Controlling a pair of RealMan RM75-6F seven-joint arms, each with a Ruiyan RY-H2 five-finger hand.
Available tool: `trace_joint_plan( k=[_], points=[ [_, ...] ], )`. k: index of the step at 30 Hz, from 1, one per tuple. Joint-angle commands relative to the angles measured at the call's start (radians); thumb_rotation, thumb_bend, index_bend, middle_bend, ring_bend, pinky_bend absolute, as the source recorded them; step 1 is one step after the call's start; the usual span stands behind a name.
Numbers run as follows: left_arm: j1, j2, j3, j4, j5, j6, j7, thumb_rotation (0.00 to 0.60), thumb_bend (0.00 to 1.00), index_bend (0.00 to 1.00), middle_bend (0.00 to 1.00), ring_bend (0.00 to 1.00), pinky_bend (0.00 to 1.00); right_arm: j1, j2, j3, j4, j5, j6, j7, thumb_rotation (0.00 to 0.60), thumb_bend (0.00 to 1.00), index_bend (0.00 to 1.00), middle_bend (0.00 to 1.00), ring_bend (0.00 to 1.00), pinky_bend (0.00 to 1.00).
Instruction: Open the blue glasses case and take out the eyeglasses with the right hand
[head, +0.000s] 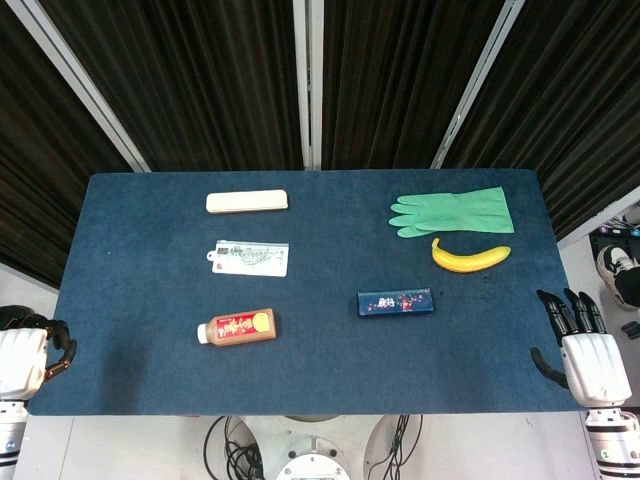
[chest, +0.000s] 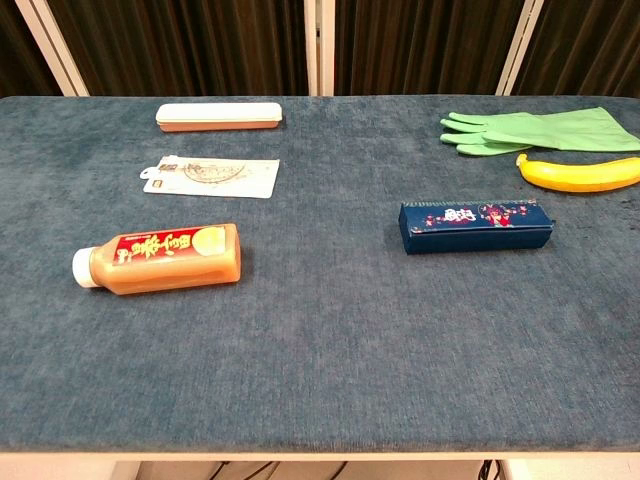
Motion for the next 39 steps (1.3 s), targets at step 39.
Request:
trace_joint_plan(
  k=[39],
  points=[
    [0.001, 0.002, -0.001, 0.002, 0.002, -0.001, -0.009, 0.6, 0.37, 0.67, 0.65, 0.42, 0.42, 0.538, -0.294, 0.209, 0.116, 0.378, -0.775, -0.312, 0.6, 0.24, 0.17, 0.24, 0.0, 0.0]
  ],
)
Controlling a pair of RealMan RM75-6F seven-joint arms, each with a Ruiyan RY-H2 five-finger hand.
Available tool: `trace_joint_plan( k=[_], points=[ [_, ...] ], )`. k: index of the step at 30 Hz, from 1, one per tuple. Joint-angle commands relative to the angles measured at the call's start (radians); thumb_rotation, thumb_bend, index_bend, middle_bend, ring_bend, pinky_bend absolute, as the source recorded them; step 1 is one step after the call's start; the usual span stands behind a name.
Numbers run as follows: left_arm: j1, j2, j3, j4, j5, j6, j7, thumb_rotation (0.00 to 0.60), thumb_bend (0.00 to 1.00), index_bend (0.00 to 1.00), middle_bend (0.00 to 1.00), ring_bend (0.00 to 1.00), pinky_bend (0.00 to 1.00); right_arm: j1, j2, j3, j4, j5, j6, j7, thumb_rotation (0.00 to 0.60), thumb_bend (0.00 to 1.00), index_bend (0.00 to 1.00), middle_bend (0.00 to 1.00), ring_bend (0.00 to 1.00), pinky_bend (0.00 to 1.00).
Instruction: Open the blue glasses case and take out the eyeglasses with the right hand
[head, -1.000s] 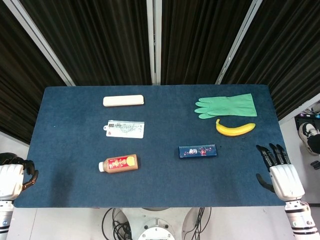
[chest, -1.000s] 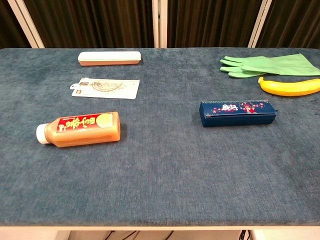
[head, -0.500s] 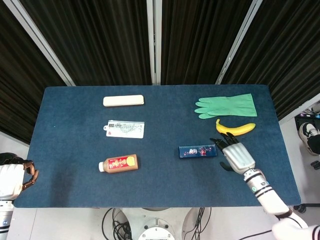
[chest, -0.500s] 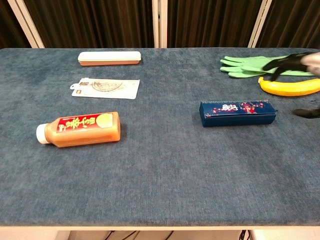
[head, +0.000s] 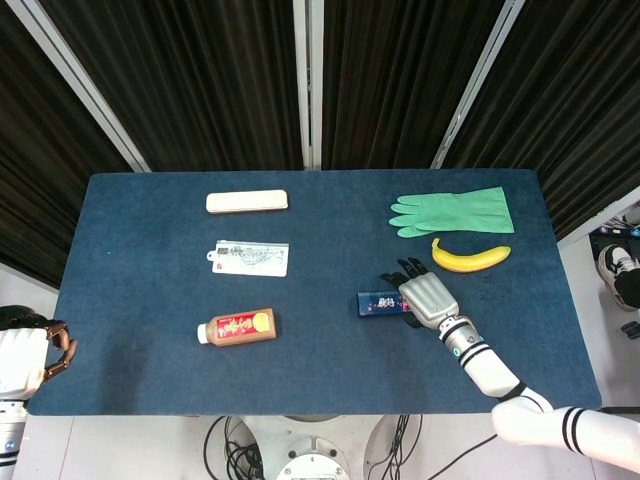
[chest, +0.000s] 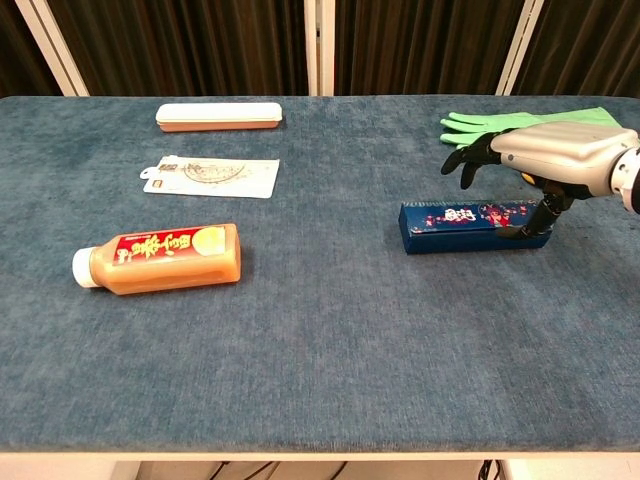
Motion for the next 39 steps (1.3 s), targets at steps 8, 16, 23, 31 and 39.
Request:
trace_joint_plan(
  k=[8, 16, 23, 31, 39],
  points=[
    [0.0, 0.001, 0.0, 0.0, 0.0, 0.0, -0.002, 0.6, 0.37, 0.67, 0.65, 0.42, 0.42, 0.024, -0.005, -0.012, 0.003, 0.032, -0.002, -0.01, 0.6, 0.27, 0.2, 0.26, 0.0, 0.0],
    [0.0, 0.001, 0.0, 0.0, 0.0, -0.001, -0.003, 0.6, 0.37, 0.67, 0.65, 0.42, 0.42, 0.043, -0.009, -0.024, 0.009, 0.054, -0.014, -0.012, 0.6, 0.33, 0.25, 0.29, 0.0, 0.0],
    [0.0, 0.001, 0.0, 0.0, 0.001, -0.001, -0.005, 0.6, 0.37, 0.67, 0.65, 0.42, 0.42, 0.054, 0.002, -0.034, 0.001, 0.065, -0.025, -0.003, 0.6, 0.47, 0.29, 0.32, 0.0, 0.0],
    [0.0, 0.001, 0.0, 0.001, 0.001, -0.001, -0.004, 0.6, 0.37, 0.67, 0.65, 0.42, 0.42, 0.056, 0.031, -0.045, -0.025, 0.068, -0.015, 0.004, 0.6, 0.5, 0.3, 0.33, 0.02, 0.0],
    [0.0, 0.0, -0.001, -0.001, 0.0, 0.0, 0.001, 0.6, 0.37, 0.67, 0.65, 0.43, 0.42, 0.12, 0.009, 0.005, 0.03, 0.122, -0.099, 0.071, 0.6, 0.69, 0.32, 0.37, 0.07, 0.01]
  ],
)
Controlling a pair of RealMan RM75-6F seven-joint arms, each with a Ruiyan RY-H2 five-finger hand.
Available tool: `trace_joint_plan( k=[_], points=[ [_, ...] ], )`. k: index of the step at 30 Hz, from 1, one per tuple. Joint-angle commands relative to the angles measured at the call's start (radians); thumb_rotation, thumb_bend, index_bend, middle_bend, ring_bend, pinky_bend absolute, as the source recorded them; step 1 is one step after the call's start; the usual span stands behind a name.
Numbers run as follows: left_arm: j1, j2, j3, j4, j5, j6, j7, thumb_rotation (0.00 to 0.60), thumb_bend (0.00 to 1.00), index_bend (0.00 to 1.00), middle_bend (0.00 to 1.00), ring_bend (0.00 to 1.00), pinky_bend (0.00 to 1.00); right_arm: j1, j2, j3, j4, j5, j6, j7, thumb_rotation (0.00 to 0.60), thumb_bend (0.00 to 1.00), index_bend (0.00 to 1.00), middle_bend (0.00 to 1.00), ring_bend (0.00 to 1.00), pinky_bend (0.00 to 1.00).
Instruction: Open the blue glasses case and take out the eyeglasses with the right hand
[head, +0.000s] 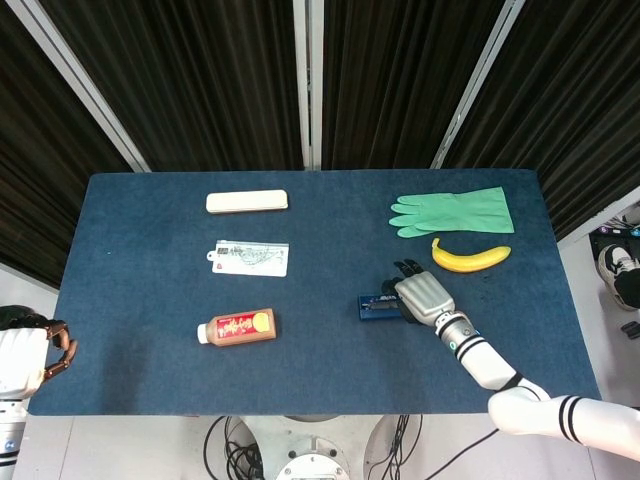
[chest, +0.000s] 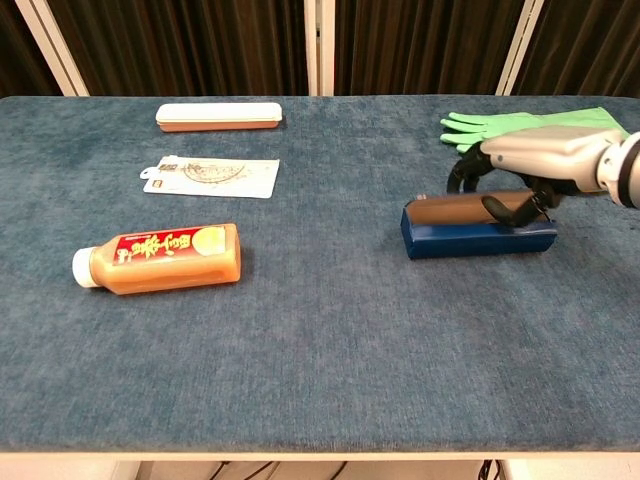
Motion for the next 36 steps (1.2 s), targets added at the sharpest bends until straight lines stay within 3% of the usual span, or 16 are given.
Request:
trace_joint_plan(
  k=[1, 3, 6, 9, 12, 14, 19, 23, 31, 36],
  points=[
    [0.0, 0.0, 0.0, 0.0, 0.0, 0.001, 0.001, 0.6, 0.37, 0.67, 0.65, 0.43, 0.42, 0.043, -0.021, 0.034, 0.044, 0.031, -0.037, 0.021, 0.6, 0.69, 0.33, 0.38, 0.07, 0.01],
    [0.0, 0.0, 0.0, 0.0, -0.001, 0.0, 0.0, 0.6, 0.37, 0.67, 0.65, 0.43, 0.42, 0.068, -0.034, 0.046, 0.069, 0.052, -0.055, 0.017, 0.6, 0.68, 0.33, 0.38, 0.08, 0.01],
    [0.0, 0.0, -0.001, 0.0, -0.002, -0.001, -0.001, 0.6, 0.37, 0.67, 0.65, 0.43, 0.42, 0.109, -0.063, 0.056, 0.12, 0.099, -0.079, -0.006, 0.6, 0.57, 0.29, 0.34, 0.07, 0.01],
    [0.0, 0.0, -0.001, 0.0, -0.002, -0.002, -0.003, 0.6, 0.37, 0.67, 0.65, 0.42, 0.42, 0.144, -0.085, 0.054, 0.16, 0.16, -0.088, -0.044, 0.6, 0.43, 0.09, 0.2, 0.02, 0.0],
    [0.0, 0.001, -0.001, 0.0, -0.002, -0.002, -0.007, 0.6, 0.37, 0.67, 0.65, 0.42, 0.42, 0.142, -0.078, 0.05, 0.15, 0.172, -0.05, -0.054, 0.6, 0.34, 0.0, 0.06, 0.0, 0.0],
    [0.0, 0.002, 0.0, 0.001, -0.001, -0.002, -0.01, 0.6, 0.37, 0.67, 0.65, 0.42, 0.42, 0.117, -0.053, 0.041, 0.118, 0.148, -0.007, -0.043, 0.6, 0.28, 0.0, 0.01, 0.0, 0.0],
    [-0.001, 0.003, 0.001, 0.001, 0.001, -0.004, -0.013, 0.6, 0.37, 0.67, 0.65, 0.42, 0.42, 0.037, 0.037, -0.002, 0.037, 0.074, 0.076, -0.001, 0.6, 0.17, 0.0, 0.0, 0.0, 0.0],
    [-0.001, 0.003, 0.001, 0.001, 0.002, -0.003, -0.008, 0.6, 0.37, 0.67, 0.65, 0.43, 0.42, -0.002, 0.078, -0.038, 0.058, 0.067, 0.074, 0.022, 0.6, 0.09, 0.0, 0.0, 0.0, 0.0],
    [0.0, 0.001, 0.0, -0.003, -0.001, -0.001, 0.001, 0.6, 0.37, 0.67, 0.65, 0.43, 0.42, 0.011, 0.017, -0.048, 0.183, 0.076, -0.004, 0.049, 0.6, 0.05, 0.0, 0.0, 0.0, 0.0],
    [0.0, 0.001, -0.001, -0.003, -0.003, -0.002, -0.001, 0.6, 0.37, 0.67, 0.65, 0.43, 0.42, 0.03, -0.045, -0.052, 0.22, 0.026, -0.01, 0.041, 0.6, 0.03, 0.0, 0.0, 0.0, 0.0]
  ],
)
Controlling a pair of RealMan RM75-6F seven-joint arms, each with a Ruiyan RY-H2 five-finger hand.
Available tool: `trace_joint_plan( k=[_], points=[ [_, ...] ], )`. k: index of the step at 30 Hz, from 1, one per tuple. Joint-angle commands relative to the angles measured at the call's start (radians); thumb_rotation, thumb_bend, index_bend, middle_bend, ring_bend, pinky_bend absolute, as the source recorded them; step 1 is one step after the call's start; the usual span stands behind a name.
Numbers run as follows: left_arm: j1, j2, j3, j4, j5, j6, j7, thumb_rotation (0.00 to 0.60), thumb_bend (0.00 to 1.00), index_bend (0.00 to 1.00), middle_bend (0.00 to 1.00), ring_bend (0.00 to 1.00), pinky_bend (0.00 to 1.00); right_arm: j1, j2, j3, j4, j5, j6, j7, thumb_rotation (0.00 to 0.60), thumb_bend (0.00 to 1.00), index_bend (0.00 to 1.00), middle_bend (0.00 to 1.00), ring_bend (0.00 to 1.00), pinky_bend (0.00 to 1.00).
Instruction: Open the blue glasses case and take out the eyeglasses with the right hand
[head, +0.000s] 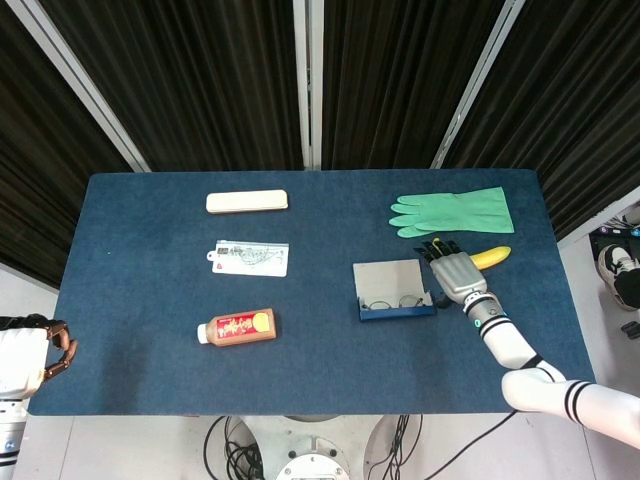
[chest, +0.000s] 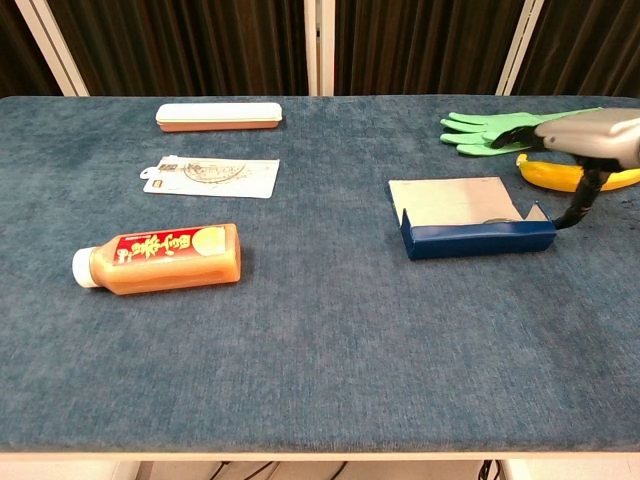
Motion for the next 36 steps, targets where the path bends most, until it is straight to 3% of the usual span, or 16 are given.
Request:
trace_joint_plan(
  k=[1, 7, 14, 18, 21, 22, 23, 25, 28, 30, 33, 36],
  points=[
    [0.0, 0.0, 0.0, 0.0, 0.0, 0.0, -0.001, 0.6, 0.37, 0.67, 0.65, 0.43, 0.42, 0.011, -0.035, -0.001, 0.004, -0.053, 0.005, 0.007, 0.6, 0.02, 0.0, 0.0, 0.0, 0.0],
    [0.0, 0.002, 0.001, 0.001, 0.002, -0.001, -0.007, 0.6, 0.37, 0.67, 0.65, 0.43, 0.42, 0.034, -0.081, 0.004, -0.047, -0.185, 0.039, 0.018, 0.6, 0.02, 0.0, 0.0, 0.0, 0.0],
    [-0.001, 0.004, 0.001, 0.002, 0.003, -0.002, -0.017, 0.6, 0.37, 0.67, 0.65, 0.43, 0.42, 0.1, -0.171, 0.05, -0.054, -0.214, 0.019, -0.005, 0.6, 0.01, 0.0, 0.0, 0.0, 0.0],
    [-0.001, 0.005, 0.002, 0.003, 0.004, -0.004, -0.024, 0.6, 0.37, 0.67, 0.65, 0.43, 0.42, 0.139, -0.159, 0.074, -0.095, -0.2, -0.039, 0.017, 0.6, 0.04, 0.0, 0.04, 0.0, 0.0],
    [-0.001, 0.007, 0.003, 0.003, 0.006, -0.005, -0.028, 0.6, 0.37, 0.67, 0.65, 0.43, 0.42, 0.165, -0.115, 0.093, -0.137, -0.171, -0.113, 0.069, 0.6, 0.14, 0.0, 0.14, 0.0, 0.0],
    [-0.002, 0.008, 0.003, 0.003, 0.006, -0.005, -0.029, 0.6, 0.37, 0.67, 0.65, 0.43, 0.42, 0.177, -0.106, 0.1, -0.134, -0.162, -0.134, 0.079, 0.6, 0.22, 0.0, 0.16, 0.0, 0.0],
    [-0.002, 0.008, 0.003, 0.003, 0.006, -0.006, -0.03, 0.6, 0.37, 0.67, 0.65, 0.43, 0.42, 0.187, -0.105, 0.104, -0.126, -0.156, -0.148, 0.084, 0.6, 0.26, 0.0, 0.16, 0.0, 0.0],
    [-0.002, 0.008, 0.003, 0.002, 0.006, -0.007, -0.029, 0.6, 0.37, 0.67, 0.65, 0.43, 0.42, 0.208, -0.117, 0.114, -0.101, -0.142, -0.168, 0.092, 0.6, 0.47, 0.0, 0.16, 0.0, 0.0],
    [-0.002, 0.009, 0.003, 0.002, 0.005, -0.007, -0.029, 0.6, 0.37, 0.67, 0.65, 0.43, 0.42, 0.25, -0.161, 0.128, -0.038, -0.127, -0.199, 0.099, 0.6, 0.67, 0.0, 0.16, 0.0, 0.0],
    [-0.002, 0.009, 0.003, 0.002, 0.004, -0.007, -0.029, 0.6, 0.37, 0.67, 0.65, 0.43, 0.42, 0.27, -0.183, 0.136, -0.015, -0.126, -0.214, 0.112, 0.6, 0.74, 0.0, 0.16, 0.0, 0.0],
    [-0.003, 0.009, 0.003, 0.002, 0.003, -0.009, -0.032, 0.6, 0.37, 0.67, 0.65, 0.43, 0.42, 0.287, -0.198, 0.144, -0.007, -0.146, -0.23, 0.147, 0.6, 0.74, 0.0, 0.16, 0.0, 0.0],
    [-0.004, 0.011, 0.003, 0.003, 0.004, -0.011, -0.037, 0.6, 0.37, 0.67, 0.65, 0.43, 0.42, 0.293, -0.196, 0.133, -0.007, -0.18, -0.231, 0.159, 0.6, 0.63, 0.0, 0.16, 0.0, 0.0]
  ],
)
